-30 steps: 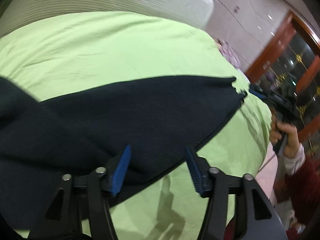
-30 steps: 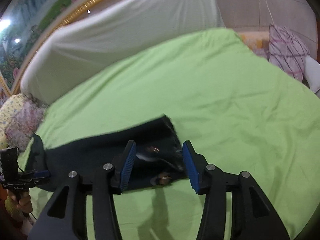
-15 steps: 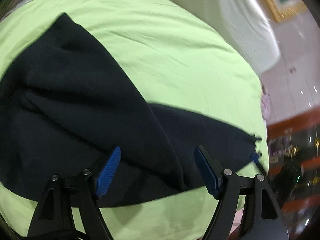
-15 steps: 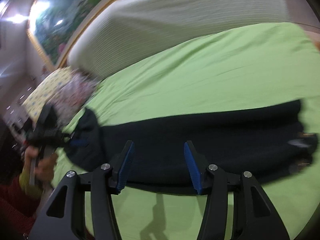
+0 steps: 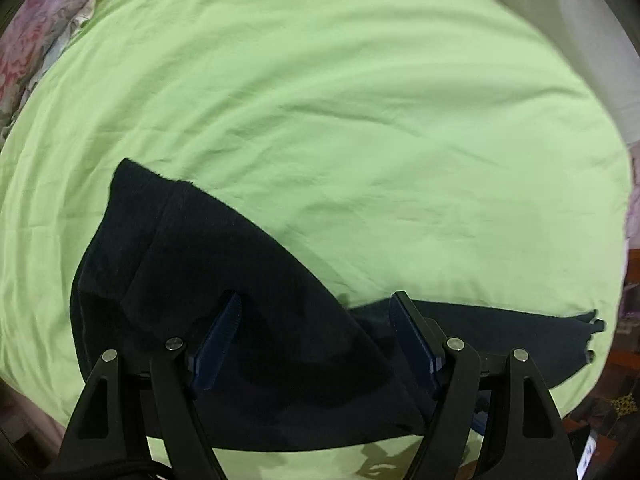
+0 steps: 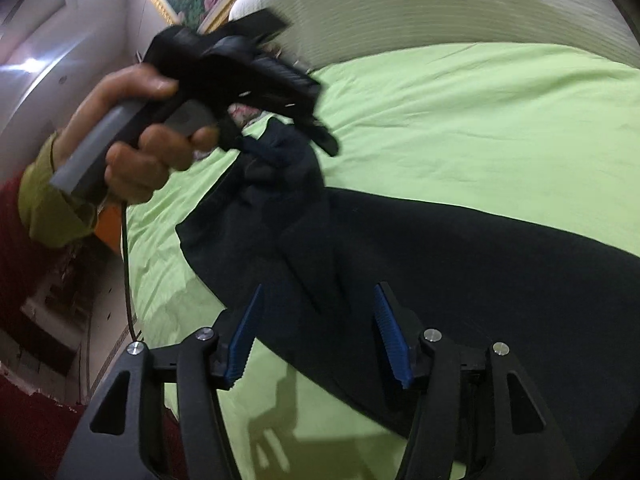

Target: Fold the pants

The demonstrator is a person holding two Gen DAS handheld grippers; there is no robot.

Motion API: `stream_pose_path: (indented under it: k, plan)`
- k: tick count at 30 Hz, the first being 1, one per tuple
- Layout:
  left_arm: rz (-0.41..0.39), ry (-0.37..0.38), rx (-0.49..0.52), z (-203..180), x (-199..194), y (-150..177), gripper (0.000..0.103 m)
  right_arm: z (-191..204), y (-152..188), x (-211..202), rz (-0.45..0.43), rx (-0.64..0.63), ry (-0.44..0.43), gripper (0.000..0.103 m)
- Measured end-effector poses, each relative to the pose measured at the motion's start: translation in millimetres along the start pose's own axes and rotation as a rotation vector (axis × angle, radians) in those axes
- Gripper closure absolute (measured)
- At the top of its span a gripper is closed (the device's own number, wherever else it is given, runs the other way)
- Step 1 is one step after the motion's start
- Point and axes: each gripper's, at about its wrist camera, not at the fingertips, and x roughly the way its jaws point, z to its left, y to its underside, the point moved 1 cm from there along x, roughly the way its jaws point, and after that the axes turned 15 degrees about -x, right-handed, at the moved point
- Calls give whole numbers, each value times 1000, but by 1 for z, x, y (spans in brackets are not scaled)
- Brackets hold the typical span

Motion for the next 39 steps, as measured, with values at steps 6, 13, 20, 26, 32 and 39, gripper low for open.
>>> stream_pose_path:
  k: [6, 13, 20, 26, 32, 39]
  plan:
    - [30, -37, -8, 1, 20, -8, 53, 8, -10, 29, 36, -21, -29, 45]
    - [-72, 62, 65, 10, 1, 12, 97, 3, -8, 33, 66, -23, -21, 96]
    - [-168, 285, 0, 46, -34, 46, 99, 18, -9, 10, 18, -104, -18, 97]
    - [-227, 463, -127, 104, -36, 78, 100, 45, -3, 6, 37, -254, -16, 97]
    - [-244, 543, -213, 136, -25, 131, 100, 51, 4, 14, 86, -300, -6, 97]
    - [-247, 614, -268, 163, 13, 156, 99, 56, 0, 21, 135, -338, 27, 97]
